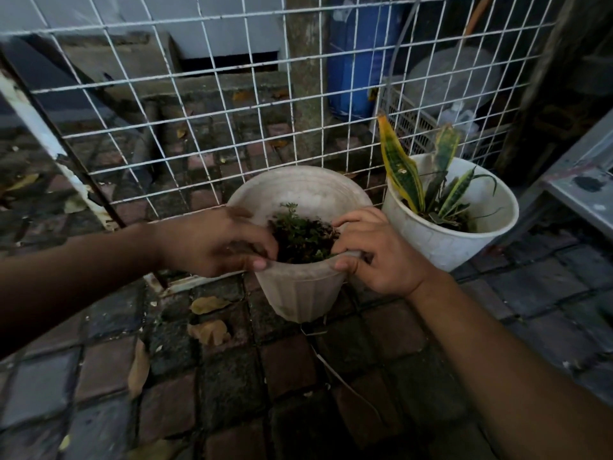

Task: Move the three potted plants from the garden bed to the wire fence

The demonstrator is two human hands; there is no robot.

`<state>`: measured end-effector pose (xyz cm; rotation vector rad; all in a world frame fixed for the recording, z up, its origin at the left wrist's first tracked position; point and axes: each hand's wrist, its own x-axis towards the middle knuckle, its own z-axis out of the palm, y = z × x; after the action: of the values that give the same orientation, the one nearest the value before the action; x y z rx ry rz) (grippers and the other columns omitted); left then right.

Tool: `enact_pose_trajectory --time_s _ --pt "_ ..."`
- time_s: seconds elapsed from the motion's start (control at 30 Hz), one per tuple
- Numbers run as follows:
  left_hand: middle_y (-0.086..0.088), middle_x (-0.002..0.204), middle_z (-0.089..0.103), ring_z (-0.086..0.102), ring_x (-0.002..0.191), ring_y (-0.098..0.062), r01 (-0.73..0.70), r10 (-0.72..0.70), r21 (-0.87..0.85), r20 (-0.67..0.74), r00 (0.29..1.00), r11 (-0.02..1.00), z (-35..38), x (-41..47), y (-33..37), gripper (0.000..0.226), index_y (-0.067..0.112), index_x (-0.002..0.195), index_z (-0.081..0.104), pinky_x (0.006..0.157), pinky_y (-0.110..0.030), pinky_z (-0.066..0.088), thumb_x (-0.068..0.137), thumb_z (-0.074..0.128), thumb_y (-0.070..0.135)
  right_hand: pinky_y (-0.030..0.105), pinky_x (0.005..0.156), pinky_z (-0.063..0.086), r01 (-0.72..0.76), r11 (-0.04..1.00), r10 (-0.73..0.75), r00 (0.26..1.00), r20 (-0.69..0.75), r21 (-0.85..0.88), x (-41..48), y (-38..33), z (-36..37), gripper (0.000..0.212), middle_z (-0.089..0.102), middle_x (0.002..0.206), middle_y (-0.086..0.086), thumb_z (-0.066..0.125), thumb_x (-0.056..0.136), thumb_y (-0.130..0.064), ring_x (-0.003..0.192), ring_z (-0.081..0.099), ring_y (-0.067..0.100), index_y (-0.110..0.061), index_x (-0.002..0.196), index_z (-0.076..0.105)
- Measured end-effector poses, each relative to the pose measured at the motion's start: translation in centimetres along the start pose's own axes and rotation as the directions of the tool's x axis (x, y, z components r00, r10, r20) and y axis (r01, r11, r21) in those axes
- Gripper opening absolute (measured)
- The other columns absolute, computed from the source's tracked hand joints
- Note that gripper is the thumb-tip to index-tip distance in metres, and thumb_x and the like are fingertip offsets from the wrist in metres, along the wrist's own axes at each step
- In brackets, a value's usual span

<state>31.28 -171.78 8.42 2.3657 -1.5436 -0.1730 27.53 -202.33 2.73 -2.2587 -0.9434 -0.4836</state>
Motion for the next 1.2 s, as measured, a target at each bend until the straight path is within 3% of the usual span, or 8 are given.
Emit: enact_pose_trajectory --time_s 0.2,0.33,0.47,0.63,0.77,0.93,1.07,1.2 --pt "0.001 0.104 0.081 0.071 0.093 -0.012 0.008 -0.006 0.038 -0.061 0.998 0.999 1.9 0.1 -0.2 0.057 0.014 0.120 0.077 0.102 -0.043 0.040 0.107 0.039 0.054 0.047 0.106 0.043 -0.028 0.997 0.030 0.999 -0.024 0.076 0.5 0.3 -0.7 0.076 0.076 0.084 0.011 0.042 0.100 -0.063 0.114 0.063 0.039 0.000 0.086 0.080" --pt "0.002 0.097 0.081 0.067 0.089 -0.005 -0.045 0.051 0.051 -0.137 0.989 0.998 2.5 0.5 0.3 0.051 0.016 0.122 0.077 0.107 -0.013 0.024 0.107 0.043 0.051 0.055 0.106 0.045 -0.046 0.995 0.048 0.999 -0.011 0.093 0.3 0.7 -1.4 0.077 0.077 0.086 0.012 0.044 0.098 -0.065 0.114 0.064 0.042 0.001 0.088 0.081" --pt "0.006 0.101 0.080 0.065 0.094 -0.001 -0.062 0.069 0.068 -0.115 0.991 0.996 2.4 0.4 0.4 0.043 0.021 0.127 0.074 0.106 -0.015 0.021 0.106 0.048 0.049 0.062 0.116 0.033 -0.058 0.998 0.058 0.998 -0.023 -0.023 -0.6 0.6 -0.8 0.058 0.078 0.090 0.008 0.057 0.090 -0.059 0.113 0.067 0.034 -0.007 0.092 0.082" --pt "0.000 0.091 0.081 0.075 0.085 -0.015 -0.055 0.054 -0.021 -0.068 0.996 0.998 1.0 0.4 -0.5 0.042 0.012 0.112 0.081 0.088 -0.038 0.053 0.104 0.056 0.044 0.055 0.104 0.038 -0.070 0.997 0.068 0.997 -0.039 -0.041 -1.0 -0.7 1.1 0.041 0.078 0.088 0.002 0.071 0.081 -0.051 0.093 0.064 0.020 -0.014 0.095 0.083" --pt "-0.005 0.083 0.079 0.076 0.076 -0.023 -0.027 0.019 -0.079 -0.099 0.995 0.997 -0.1 0.3 -1.3 0.066 0.007 0.096 0.083 0.075 -0.036 0.057 0.107 0.040 0.056 0.044 0.094 0.038 -0.083 0.994 0.076 0.993 -0.092 -0.070 -0.6 -1.9 2.4 0.042 0.078 0.087 0.001 0.070 0.084 -0.050 0.089 0.058 0.015 -0.013 0.099 0.084" --pt "0.001 0.116 0.077 0.061 0.125 -0.025 0.192 -0.204 -0.101 -0.125 0.971 0.976 1.4 -0.8 -1.9 0.066 0.017 0.112 0.081 0.114 -0.057 0.033 0.098 0.044 0.069 0.041 0.098 0.037 -0.183 0.983 0.184 0.982 -0.053 0.009 0.0 -2.5 1.9 0.043 0.076 0.093 -0.004 0.061 0.088 -0.053 0.103 0.053 0.015 -0.018 0.096 0.083" --pt "0.003 0.157 0.035 0.019 0.144 -0.013 0.497 -0.596 -0.350 -0.286 0.750 0.794 4.2 -0.4 -0.3 0.057 0.063 0.137 0.045 0.122 -0.045 0.017 0.082 0.057 0.054 0.024 0.106 0.020 -0.491 0.866 0.500 0.851 -0.161 0.093 0.4 -3.7 3.0 0.037 0.054 0.139 0.005 0.061 0.089 -0.047 0.139 0.032 0.027 -0.028 0.117 0.076" --pt "-0.004 0.152 0.037 0.043 0.140 -0.029 0.309 -0.864 -0.836 -0.328 0.382 0.454 6.8 2.0 0.6 0.103 0.032 0.160 0.021 0.112 -0.045 0.047 0.066 0.058 0.012 0.019 0.097 0.042 -0.646 0.582 0.806 0.541 -0.242 0.494 0.6 -4.9 4.9 0.067 0.026 0.156 0.007 0.064 0.093 -0.018 0.128 0.041 0.017 -0.028 0.154 0.037"
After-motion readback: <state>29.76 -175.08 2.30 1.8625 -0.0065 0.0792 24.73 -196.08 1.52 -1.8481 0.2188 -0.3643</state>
